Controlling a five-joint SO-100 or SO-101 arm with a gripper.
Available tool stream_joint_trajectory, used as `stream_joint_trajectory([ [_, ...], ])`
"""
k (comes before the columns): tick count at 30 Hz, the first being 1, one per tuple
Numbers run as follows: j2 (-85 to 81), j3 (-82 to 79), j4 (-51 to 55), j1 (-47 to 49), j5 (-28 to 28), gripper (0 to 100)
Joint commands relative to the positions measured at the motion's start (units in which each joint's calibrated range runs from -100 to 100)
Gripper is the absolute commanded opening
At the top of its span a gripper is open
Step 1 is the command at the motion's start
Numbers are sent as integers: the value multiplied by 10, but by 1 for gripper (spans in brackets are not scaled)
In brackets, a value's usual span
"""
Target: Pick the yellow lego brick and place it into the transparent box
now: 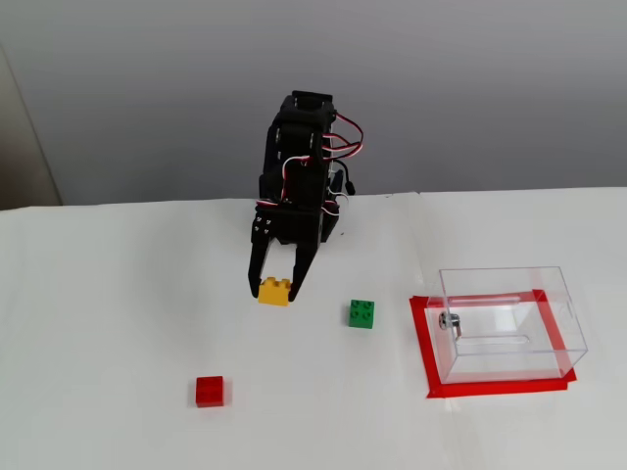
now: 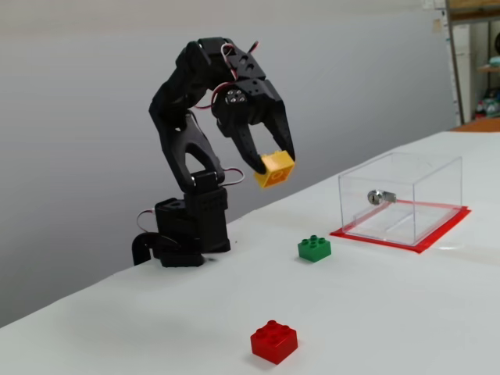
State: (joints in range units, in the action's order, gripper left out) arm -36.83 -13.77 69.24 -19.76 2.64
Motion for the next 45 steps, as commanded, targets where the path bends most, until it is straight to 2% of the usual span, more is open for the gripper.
stream_joint_trajectory([
  [1,-11,67,1,50,2,9],
  [14,-9,147,0,228,1,9],
  [24,12,149,-7,375,-1,9],
  [45,180,150,-165,663,-4,9],
])
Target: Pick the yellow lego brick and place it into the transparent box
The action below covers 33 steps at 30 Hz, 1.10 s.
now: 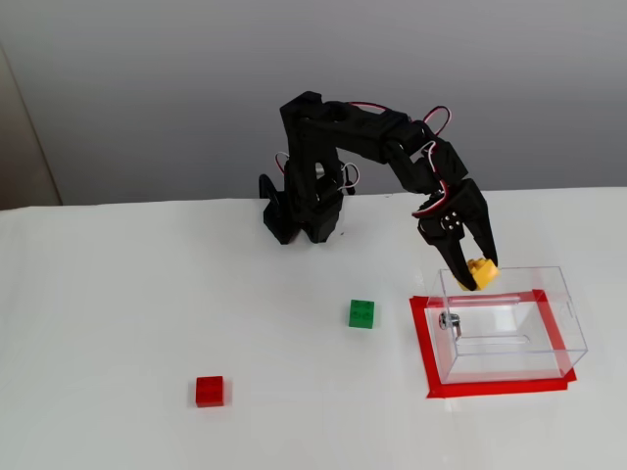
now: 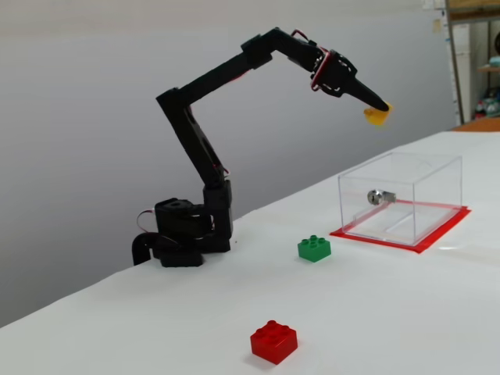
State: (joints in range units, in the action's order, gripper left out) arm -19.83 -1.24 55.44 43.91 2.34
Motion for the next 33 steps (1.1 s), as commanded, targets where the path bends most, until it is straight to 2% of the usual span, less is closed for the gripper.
stream_joint_trajectory([
  [1,21,25,-37,37,-1,9],
  [7,87,49,-79,85,-1,9],
  [14,158,118,-74,104,2,9],
  [27,162,114,-74,105,3,9],
  [29,162,114,-74,105,3,12],
  [33,162,114,-73,105,3,24],
])
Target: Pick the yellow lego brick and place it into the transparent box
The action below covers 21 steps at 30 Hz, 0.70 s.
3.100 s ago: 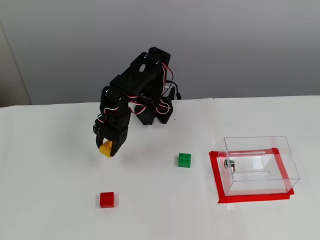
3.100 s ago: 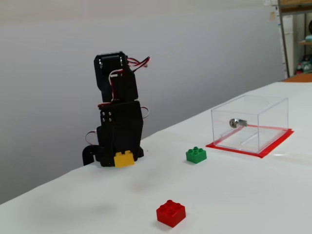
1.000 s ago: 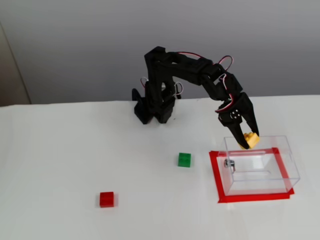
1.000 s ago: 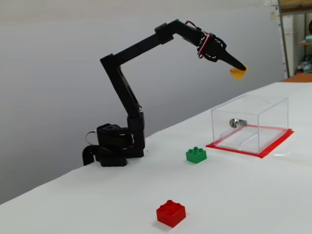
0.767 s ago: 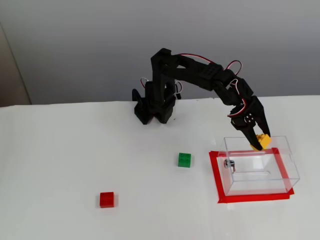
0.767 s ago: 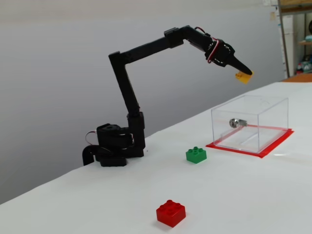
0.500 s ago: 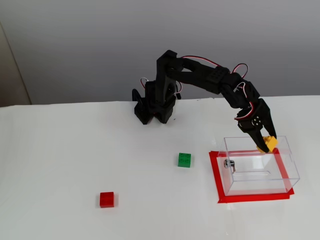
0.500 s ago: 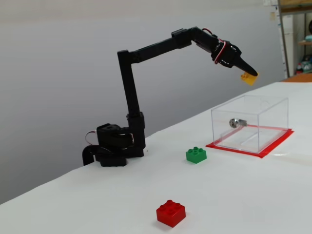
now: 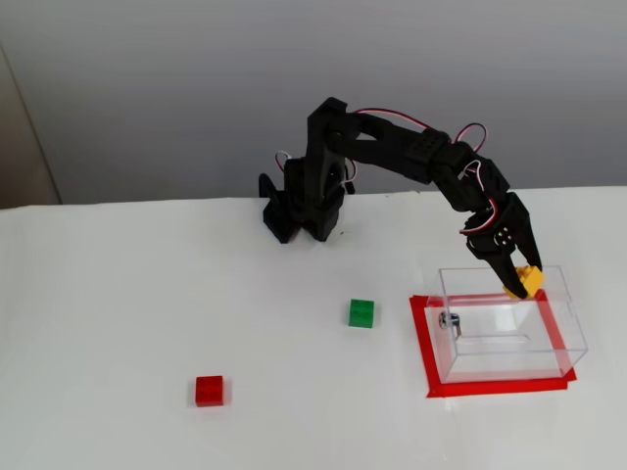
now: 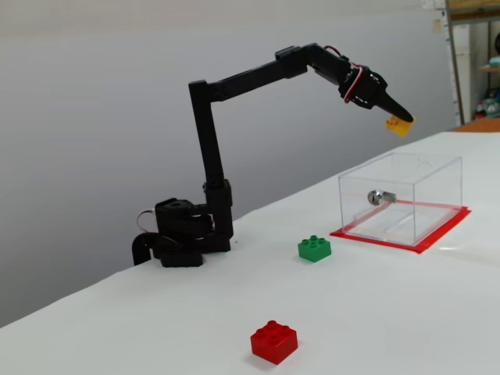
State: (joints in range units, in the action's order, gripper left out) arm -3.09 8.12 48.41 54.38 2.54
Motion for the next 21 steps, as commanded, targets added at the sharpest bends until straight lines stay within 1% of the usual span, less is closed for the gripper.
stream_joint_trajectory([
  [1,-5,20,-3,1,1,26],
  [4,-5,20,-3,1,1,28],
  [21,-7,21,-3,-4,-2,27],
])
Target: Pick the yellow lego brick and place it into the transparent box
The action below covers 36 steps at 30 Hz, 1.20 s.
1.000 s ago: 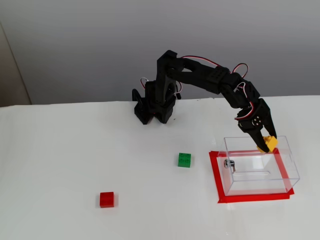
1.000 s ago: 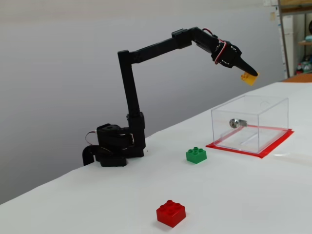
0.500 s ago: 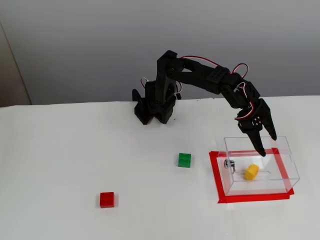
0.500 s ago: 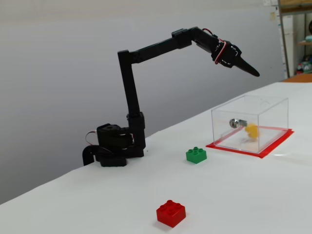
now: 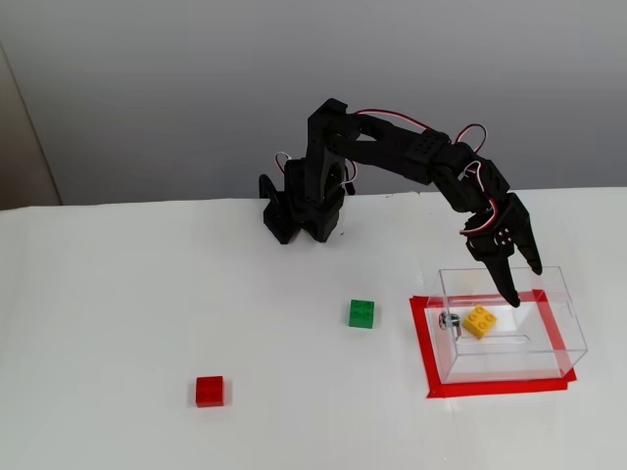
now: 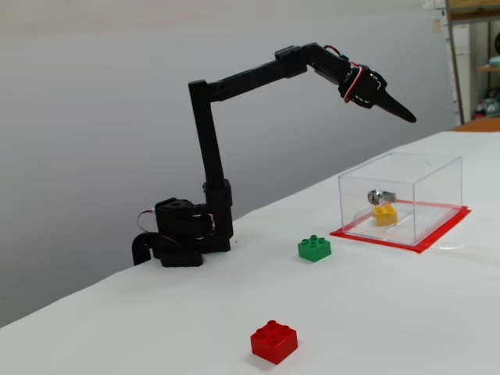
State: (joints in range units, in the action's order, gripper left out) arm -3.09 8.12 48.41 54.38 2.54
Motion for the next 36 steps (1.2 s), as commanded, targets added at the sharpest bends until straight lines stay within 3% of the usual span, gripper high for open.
stream_joint_trajectory([
  [1,-9,21,-3,-6,-2,27],
  [12,-77,-38,-3,-41,-3,27],
  [18,-142,-93,-3,-83,-3,9],
  [21,-180,-126,-3,-108,-3,6],
  [36,-414,-315,-3,-326,-4,6],
])
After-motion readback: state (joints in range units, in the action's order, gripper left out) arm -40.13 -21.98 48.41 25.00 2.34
